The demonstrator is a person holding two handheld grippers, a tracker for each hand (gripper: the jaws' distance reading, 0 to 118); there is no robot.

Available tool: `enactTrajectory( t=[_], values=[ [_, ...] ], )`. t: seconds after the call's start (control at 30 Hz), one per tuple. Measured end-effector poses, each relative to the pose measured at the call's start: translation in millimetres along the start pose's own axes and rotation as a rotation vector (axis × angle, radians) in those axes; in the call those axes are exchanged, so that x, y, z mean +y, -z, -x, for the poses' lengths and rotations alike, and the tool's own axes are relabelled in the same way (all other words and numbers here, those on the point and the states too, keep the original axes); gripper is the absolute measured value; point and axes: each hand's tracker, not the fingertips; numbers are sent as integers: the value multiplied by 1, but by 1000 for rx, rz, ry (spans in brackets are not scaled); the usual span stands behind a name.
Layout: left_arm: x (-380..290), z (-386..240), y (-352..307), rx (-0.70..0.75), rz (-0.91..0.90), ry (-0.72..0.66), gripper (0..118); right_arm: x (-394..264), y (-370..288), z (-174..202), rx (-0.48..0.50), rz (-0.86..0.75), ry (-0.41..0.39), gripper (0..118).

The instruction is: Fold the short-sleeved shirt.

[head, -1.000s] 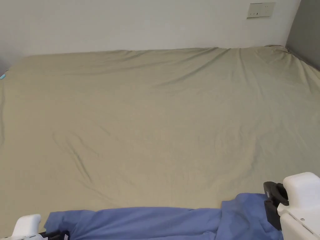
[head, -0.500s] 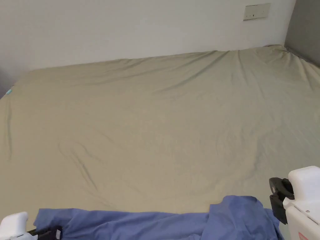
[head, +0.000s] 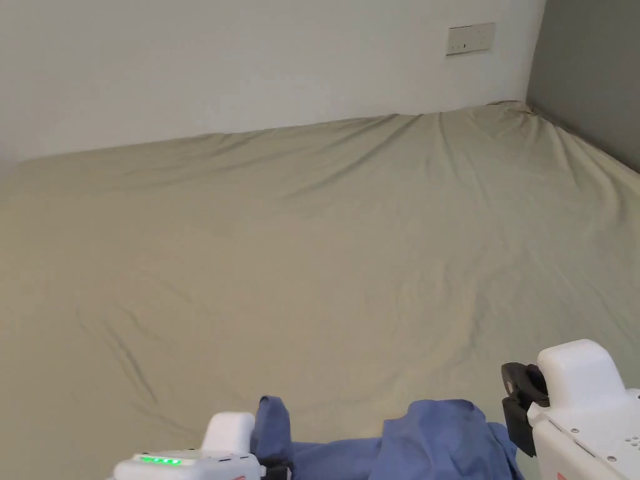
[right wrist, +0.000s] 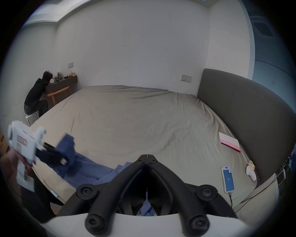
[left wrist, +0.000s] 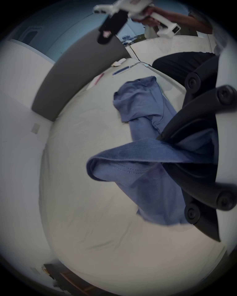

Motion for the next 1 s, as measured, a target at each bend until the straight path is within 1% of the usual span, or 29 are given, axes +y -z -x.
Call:
enactTrajectory(
  t=[0.07, 0.17, 0.2, 0.23, 0.27, 0.3, 0.33, 0.37, 0.4, 0.47, 0.5, 0.53, 0.57, 0.6, 0.63, 0.67, 0.7, 0.73, 0.77, 0.8, 0.9, 0.93, 1.0],
  values=[
    [-4, -15, 27, 38, 46, 24, 6, -2, -1, -4, -3, 1, 8, 1],
    [-10, -26, 58, 79, 86, 7, 7, -4, -1, -10, -6, 5, 16, 1],
    [-12, -29, 64, 95, 87, -4, 9, -5, 0, -11, -8, 6, 16, 1],
    [-13, -32, 69, 105, 85, -28, 15, -6, 0, -13, -10, 9, 17, 1],
    [-13, -34, 71, 94, 70, -65, 28, -7, 2, -14, -11, 13, 17, 1],
    [-12, -35, 69, 49, 52, -102, 60, -8, 4, -15, -13, 18, 20, 1],
    [-10, -34, 65, -22, 42, -134, 87, -8, 6, -15, -13, 22, 22, 1],
    [-8, -33, 61, -164, 52, -180, 106, -9, 8, -15, -11, 26, 25, 1],
    [-7, -33, 55, -257, 40, -227, 110, -9, 9, -14, -10, 29, 27, 1],
    [-3, -25, 33, -307, -44, -291, 107, -8, 10, -12, -5, 32, 28, 1],
    [-3, -19, 20, -310, -84, -298, 101, -8, 10, -11, -2, 33, 25, 1],
    [-2, -13, 8, -295, -125, -296, 90, -7, 11, -10, 1, 32, 21, 1],
    [-2, -6, -5, -274, -167, -285, 79, -6, 11, -9, 2, 31, 15, 1],
    [-1, 1, -15, -224, -202, -257, 72, -5, 11, -8, 2, 31, 10, 1],
    [-2, 7, -25, -138, -232, -214, 72, -4, 12, -8, 2, 30, 7, 1],
    [-3, 11, -31, -51, -251, -161, 45, -3, 12, -7, 2, 30, 6, 1],
    [-6, 14, -33, 47, -276, -106, 7, -2, 12, -7, 3, 28, 4, 1],
    [-8, 16, -30, 114, -305, -62, 0, -1, 12, -6, 3, 27, 5, 1],
    [-10, 18, -25, 166, -265, -6, 0, -1, 12, -6, 4, 26, 6, 1],
    [-13, 17, -17, 168, -221, 22, 0, -1, 11, -5, 5, 24, 7, 1],
    [-28, 8, 14, 133, -185, 44, 0, -2, 9, -2, 5, 24, 4, 1],
    [-32, 0, 25, 133, -153, 73, 0, -2, 8, -2, 4, 26, 4, 1],
    [-42, -22, 46, 117, -144, 162, 0, -4, 7, -2, 3, 30, 6, 1]
  ],
)
